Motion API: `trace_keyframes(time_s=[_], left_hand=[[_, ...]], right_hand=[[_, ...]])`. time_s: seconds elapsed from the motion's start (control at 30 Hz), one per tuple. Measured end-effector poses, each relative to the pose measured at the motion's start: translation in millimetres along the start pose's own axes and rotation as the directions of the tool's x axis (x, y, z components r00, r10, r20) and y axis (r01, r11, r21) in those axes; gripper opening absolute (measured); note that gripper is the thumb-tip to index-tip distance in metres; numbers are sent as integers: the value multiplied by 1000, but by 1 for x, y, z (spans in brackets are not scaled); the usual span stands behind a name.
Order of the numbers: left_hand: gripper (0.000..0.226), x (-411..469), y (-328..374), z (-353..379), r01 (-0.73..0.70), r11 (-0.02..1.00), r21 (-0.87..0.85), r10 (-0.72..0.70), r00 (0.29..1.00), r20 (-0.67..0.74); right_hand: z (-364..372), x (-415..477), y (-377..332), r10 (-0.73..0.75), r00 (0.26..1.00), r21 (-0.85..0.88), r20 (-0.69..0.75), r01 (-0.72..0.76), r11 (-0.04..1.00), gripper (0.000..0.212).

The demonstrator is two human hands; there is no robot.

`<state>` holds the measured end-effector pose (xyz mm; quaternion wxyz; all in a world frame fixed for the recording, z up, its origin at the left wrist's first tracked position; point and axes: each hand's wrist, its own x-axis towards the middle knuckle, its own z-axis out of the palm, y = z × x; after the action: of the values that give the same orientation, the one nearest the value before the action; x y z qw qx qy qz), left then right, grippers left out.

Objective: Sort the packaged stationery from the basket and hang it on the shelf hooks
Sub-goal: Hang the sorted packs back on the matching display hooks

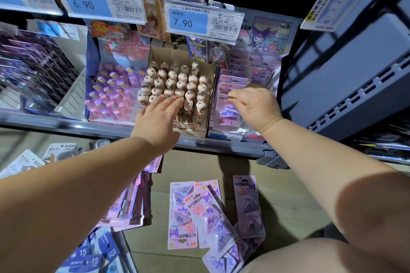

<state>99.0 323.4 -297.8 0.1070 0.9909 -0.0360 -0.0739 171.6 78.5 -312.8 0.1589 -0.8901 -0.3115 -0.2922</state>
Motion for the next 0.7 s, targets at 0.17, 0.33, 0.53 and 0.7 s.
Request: trace_keyframes(time_s=[0.17,0.33,0.53,0.7], left_hand=[[84,0,2,2,4,1000,-3,-4,1000,1],[85,1,1,3,-2,1000,-1,2,1000,-13],[85,1,0,5,-9,1000,2,9,1000,-24],[85,0,1,5,-7,1000,-3,7,1000,-21]], right_hand=[[-2,-3,-1,195,980,107,36,-198,974,33],[-4,-1,3,141,989,87,32,-144,986,30],[-4,-5,7,93,995,80,37,-96,992,27],[3,-18,-6,191,950,68,248,-214,974,33]])
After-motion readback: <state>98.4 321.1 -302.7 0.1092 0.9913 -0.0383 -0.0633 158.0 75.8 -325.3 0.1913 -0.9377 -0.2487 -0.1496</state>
